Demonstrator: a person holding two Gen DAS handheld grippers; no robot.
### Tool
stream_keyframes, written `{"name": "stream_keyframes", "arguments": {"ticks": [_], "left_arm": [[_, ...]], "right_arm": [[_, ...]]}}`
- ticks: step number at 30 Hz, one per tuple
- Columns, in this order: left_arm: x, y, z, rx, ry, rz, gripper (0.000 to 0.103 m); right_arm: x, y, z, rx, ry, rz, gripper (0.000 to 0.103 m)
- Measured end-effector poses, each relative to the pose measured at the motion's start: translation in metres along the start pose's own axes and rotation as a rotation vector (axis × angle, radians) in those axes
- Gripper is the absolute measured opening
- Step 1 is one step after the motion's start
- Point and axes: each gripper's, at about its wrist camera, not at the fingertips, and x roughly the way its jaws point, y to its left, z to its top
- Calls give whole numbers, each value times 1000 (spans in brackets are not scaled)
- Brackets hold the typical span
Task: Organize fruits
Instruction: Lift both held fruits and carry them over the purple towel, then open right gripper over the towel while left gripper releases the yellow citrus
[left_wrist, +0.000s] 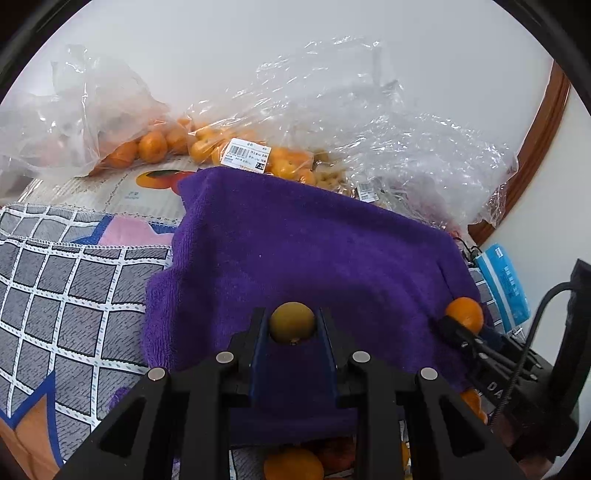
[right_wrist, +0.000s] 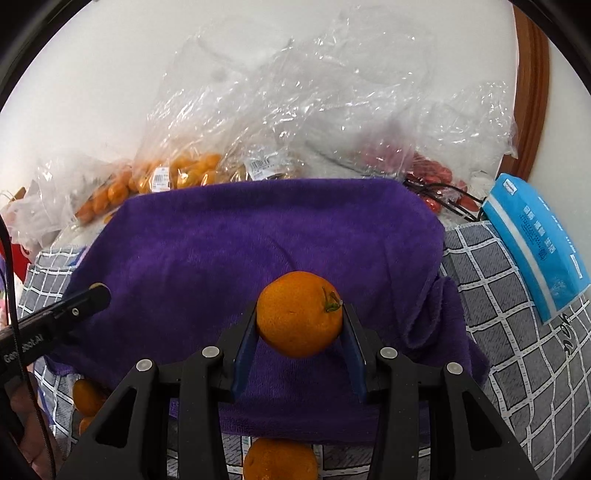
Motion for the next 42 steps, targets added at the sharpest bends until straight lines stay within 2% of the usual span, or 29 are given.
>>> {"name": "stream_keyframes", "arguments": {"ticks": [8, 13, 18, 22, 25, 27, 42], "left_arm": [[3, -3, -1, -1, 18, -14, 25], [3, -3, -1, -2, 20, -14, 25], [4, -2, -1, -9, 24, -24, 25], [3, -3, 0, -9, 28, -45, 36], [-1, -6, -1, 4, 9, -52, 47], [-3, -8, -1, 11, -5, -44, 50], [-21, -6, 0, -1, -92, -10, 51]], "right_arm": [[10, 3, -2, -8, 35, -24, 43], [8, 3, -3, -15, 23, -22, 45], [1, 3, -2, -20, -5, -44, 55], [-2, 0, 0, 3, -10, -32, 59], [-4, -3, 0, 16, -23, -25, 62], [-6, -4, 0, 29, -30, -23, 62], [-24, -6, -2, 22, -101, -64, 62]]}}
